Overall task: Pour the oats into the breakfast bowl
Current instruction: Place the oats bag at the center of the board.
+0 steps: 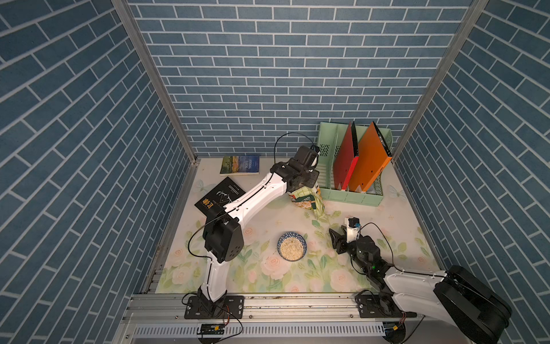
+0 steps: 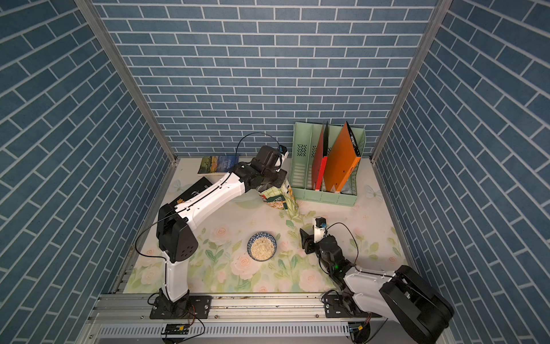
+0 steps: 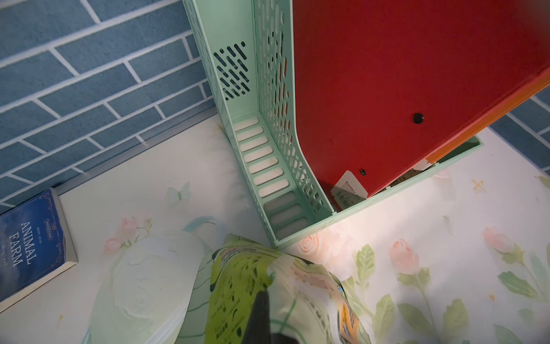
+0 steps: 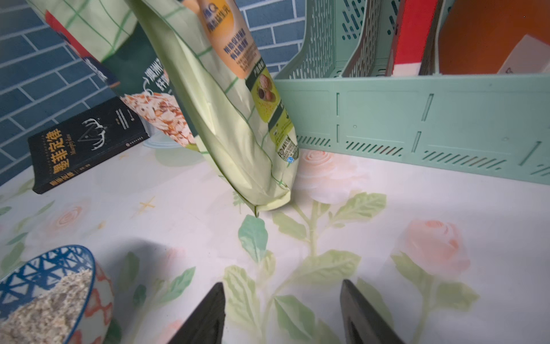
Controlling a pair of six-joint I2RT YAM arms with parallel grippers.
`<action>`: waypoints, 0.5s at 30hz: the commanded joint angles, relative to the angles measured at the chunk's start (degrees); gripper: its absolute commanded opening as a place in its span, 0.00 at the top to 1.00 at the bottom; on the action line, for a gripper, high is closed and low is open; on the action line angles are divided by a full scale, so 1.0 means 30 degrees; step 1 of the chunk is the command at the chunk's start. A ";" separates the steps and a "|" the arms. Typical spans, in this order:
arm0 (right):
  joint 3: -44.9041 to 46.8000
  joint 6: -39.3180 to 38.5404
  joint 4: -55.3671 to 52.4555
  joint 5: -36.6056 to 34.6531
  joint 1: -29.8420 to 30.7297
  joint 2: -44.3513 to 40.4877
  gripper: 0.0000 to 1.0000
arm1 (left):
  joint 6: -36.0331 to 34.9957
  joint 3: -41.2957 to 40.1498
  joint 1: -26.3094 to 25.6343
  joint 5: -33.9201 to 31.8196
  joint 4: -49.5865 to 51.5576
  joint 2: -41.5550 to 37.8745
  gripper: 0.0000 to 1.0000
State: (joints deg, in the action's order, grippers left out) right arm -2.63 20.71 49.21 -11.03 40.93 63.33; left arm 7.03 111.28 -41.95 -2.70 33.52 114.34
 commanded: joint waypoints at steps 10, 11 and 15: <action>-0.6757 -0.2526 -0.0157 0.1104 -0.0436 0.3682 0.02 | 0.0843 0.0344 -0.0720 0.1268 -0.1768 -0.0530 1.00; -0.7394 -0.2392 0.0225 0.1352 -0.0639 0.4552 0.04 | 0.0847 0.0346 -0.0751 0.1186 -0.1675 -0.0502 1.00; -0.8608 -0.2449 0.0910 0.2821 -0.0905 0.6384 0.19 | 0.0897 0.0376 -0.0752 0.1271 -0.1423 -0.0411 1.00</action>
State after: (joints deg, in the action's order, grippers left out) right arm -26.74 14.74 50.26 -5.87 38.70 79.88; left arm 8.99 111.28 -43.92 0.25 33.61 114.34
